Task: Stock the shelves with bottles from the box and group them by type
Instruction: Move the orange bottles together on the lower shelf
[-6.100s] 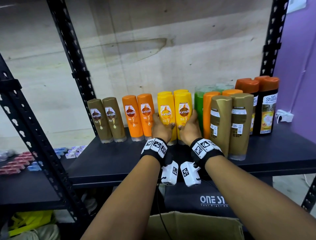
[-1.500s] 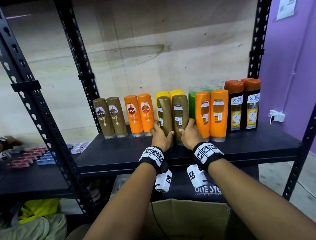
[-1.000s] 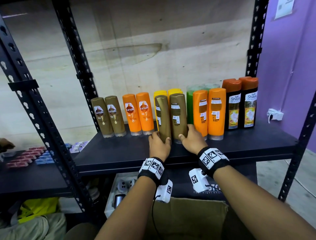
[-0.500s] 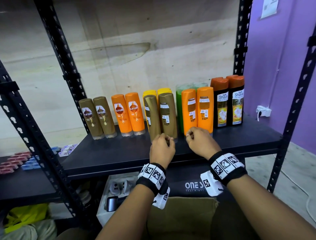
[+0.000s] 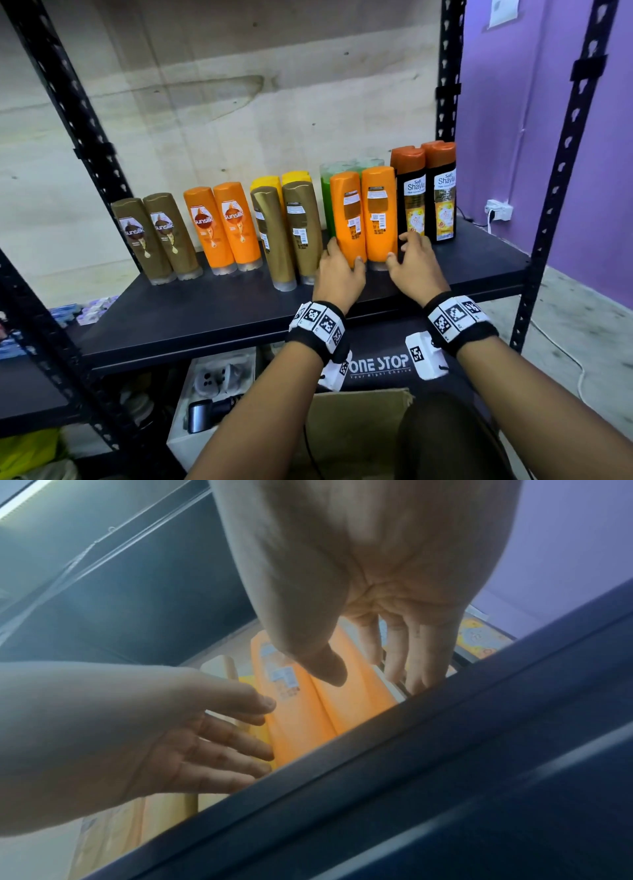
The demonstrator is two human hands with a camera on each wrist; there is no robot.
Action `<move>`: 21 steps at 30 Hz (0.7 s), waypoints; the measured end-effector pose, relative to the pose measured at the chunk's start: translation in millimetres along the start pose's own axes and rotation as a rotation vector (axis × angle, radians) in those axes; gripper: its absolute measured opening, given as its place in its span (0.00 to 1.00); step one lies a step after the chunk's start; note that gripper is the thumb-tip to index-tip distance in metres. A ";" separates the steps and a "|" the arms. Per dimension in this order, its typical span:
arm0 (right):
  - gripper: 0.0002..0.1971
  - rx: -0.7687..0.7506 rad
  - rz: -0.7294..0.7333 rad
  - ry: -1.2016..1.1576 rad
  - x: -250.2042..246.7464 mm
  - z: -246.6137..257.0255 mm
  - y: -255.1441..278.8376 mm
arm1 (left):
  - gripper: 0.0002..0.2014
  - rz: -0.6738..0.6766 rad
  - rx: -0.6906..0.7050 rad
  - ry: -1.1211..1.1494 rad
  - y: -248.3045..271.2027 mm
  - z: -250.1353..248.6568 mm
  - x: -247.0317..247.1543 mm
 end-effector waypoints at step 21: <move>0.25 0.055 0.036 -0.140 19.8 -8.3 -20.9 | 0.26 -0.065 -0.080 0.061 -7.4 13.0 28.8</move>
Point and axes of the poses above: each hand's wrist, its own y-axis away from the middle knuckle, its own x-axis out of the palm, z = x × y, the point moved 1 cm from there along -y, towards the middle knuckle, and after that the axes turned 6 degrees about x, right-handed, at the moved point
